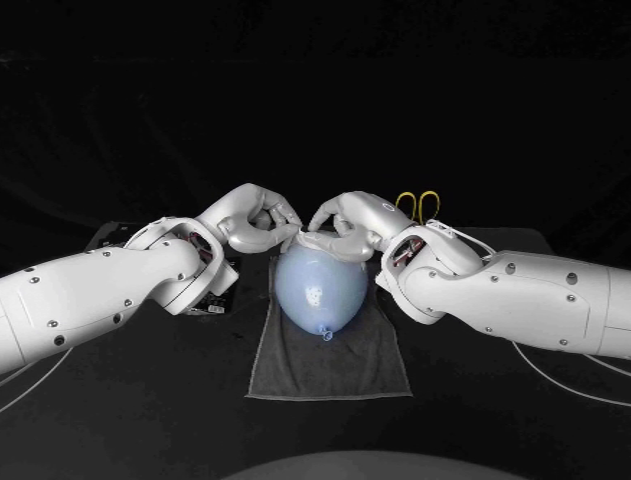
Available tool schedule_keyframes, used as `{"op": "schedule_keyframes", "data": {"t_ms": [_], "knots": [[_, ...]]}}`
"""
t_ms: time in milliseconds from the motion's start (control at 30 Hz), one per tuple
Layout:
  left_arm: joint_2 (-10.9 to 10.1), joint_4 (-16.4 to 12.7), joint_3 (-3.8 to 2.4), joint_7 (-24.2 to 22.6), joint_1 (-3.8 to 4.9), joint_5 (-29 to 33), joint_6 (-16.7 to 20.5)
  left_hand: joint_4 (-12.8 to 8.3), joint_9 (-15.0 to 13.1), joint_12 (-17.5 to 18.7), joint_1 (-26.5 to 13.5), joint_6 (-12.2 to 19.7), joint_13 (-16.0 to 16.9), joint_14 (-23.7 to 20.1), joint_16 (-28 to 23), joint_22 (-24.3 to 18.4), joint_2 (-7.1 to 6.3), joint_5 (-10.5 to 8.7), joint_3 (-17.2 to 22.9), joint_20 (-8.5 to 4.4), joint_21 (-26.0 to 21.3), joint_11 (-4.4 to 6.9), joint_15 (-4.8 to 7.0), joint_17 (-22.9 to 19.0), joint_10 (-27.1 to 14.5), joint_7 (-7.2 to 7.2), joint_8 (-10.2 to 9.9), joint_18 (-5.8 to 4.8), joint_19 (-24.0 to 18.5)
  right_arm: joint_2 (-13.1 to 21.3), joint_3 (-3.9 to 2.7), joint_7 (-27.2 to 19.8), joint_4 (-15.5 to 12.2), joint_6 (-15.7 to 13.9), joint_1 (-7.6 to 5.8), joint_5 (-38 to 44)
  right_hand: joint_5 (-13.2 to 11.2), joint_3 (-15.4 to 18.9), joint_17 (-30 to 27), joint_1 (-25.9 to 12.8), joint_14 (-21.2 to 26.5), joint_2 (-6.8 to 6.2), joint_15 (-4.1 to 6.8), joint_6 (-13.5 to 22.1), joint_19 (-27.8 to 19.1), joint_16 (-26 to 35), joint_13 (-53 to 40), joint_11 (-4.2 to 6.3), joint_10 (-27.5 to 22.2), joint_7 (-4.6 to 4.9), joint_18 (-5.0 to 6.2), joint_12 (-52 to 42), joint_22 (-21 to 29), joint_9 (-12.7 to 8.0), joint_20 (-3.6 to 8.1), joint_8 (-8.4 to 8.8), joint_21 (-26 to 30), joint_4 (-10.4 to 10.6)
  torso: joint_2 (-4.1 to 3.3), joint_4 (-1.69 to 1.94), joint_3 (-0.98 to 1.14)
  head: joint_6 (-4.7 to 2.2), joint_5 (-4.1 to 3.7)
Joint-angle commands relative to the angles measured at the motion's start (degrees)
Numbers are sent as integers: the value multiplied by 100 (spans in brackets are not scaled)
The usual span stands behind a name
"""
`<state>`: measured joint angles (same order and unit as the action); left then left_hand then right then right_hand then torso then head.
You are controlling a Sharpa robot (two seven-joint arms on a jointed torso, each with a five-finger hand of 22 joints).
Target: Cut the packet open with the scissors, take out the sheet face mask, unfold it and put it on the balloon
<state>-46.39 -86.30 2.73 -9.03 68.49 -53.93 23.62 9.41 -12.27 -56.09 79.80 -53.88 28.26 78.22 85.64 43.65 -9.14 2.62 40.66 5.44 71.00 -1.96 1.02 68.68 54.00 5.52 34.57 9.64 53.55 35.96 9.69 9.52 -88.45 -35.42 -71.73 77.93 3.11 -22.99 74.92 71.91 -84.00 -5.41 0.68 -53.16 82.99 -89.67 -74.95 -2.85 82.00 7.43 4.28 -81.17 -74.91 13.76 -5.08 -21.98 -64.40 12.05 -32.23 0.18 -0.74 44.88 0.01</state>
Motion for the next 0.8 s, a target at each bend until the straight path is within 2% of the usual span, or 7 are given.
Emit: {"op": "schedule_keyframes", "data": {"t_ms": [33,200,367,467,567,633,800], "knots": [[-9,-30,-10,43,17,238,-199,2,-966,-35,-94,19,20,27,40,-2,17,17,41,-8,23,40,29,-6,6,-35,148,-18,-8,-34,-5,-128,13,5,0,-215,-23,-66,1458,109,-589,41,57,-62,28,-19,-568,21,53,-27,20,-53,-914,17,30,-51,-47,-42,3,-5,2,-2,-6],[-33,-56,-14,84,30,326,-287,3,-1035,-101,-207,20,63,37,49,7,52,16,68,-8,27,53,39,12,12,-54,196,-20,-2,-66,-6,-178,21,1,0,-245,-22,-153,1469,239,-592,95,95,-153,45,-22,-606,67,94,-78,12,-86,-926,45,63,-104,-95,-134,4,4,3,-10,-7],[-53,-60,-16,131,39,383,-358,8,-1114,-176,-327,18,114,50,60,15,95,17,100,-9,31,71,54,34,12,-76,248,-22,4,-80,-6,-215,19,-6,1,-253,-5,-406,1473,441,-593,237,148,-224,61,-23,-662,125,150,-138,6,-131,-936,89,112,-178,-134,-319,3,-2,1,-14,-13],[-66,-50,-18,163,41,415,-399,26,-1176,-240,-427,7,158,67,71,18,137,17,123,-10,33,84,64,61,13,-93,289,-24,8,-80,-6,-269,12,-30,1,-259,6,-822,1485,640,-595,348,170,-229,78,-26,-757,140,232,-141,-5,-206,-949,150,145,-266,-184,-628,2,-2,0,-16,-18],[-82,-37,-20,196,43,457,-446,35,-1209,-271,-480,9,181,73,77,30,156,17,137,-10,38,91,70,73,7,-102,307,-26,19,-75,-6,-428,2,-56,1,-357,8,-1101,1508,645,-600,334,172,-268,97,-33,-892,142,342,-143,-17,-324,-966,216,152,-368,-252,-836,0,0,1,-22,-21],[-89,-29,-20,216,44,479,-477,47,-1233,-296,-522,4,200,85,83,30,177,18,148,-10,38,96,75,93,7,-108,322,-26,20,-72,-6,-556,-3,-89,1,-465,-6,-1213,1508,599,-600,323,175,-294,99,-33,-990,148,417,-154,-20,-412,-970,259,153,-430,-266,-902,-1,0,2,-25,-24],[-100,-11,-22,285,48,518,-597,61,-1277,-336,-595,9,230,91,90,26,197,17,162,-11,36,104,83,102,-4,-117,342,-26,19,-58,-7,-1013,-19,-199,2,-999,-33,-1328,1508,478,-600,303,199,-350,82,-33,-1147,182,533,-198,-14,-555,-963,389,170,-587,-240,-955,0,1,2,-26,-19]]}}
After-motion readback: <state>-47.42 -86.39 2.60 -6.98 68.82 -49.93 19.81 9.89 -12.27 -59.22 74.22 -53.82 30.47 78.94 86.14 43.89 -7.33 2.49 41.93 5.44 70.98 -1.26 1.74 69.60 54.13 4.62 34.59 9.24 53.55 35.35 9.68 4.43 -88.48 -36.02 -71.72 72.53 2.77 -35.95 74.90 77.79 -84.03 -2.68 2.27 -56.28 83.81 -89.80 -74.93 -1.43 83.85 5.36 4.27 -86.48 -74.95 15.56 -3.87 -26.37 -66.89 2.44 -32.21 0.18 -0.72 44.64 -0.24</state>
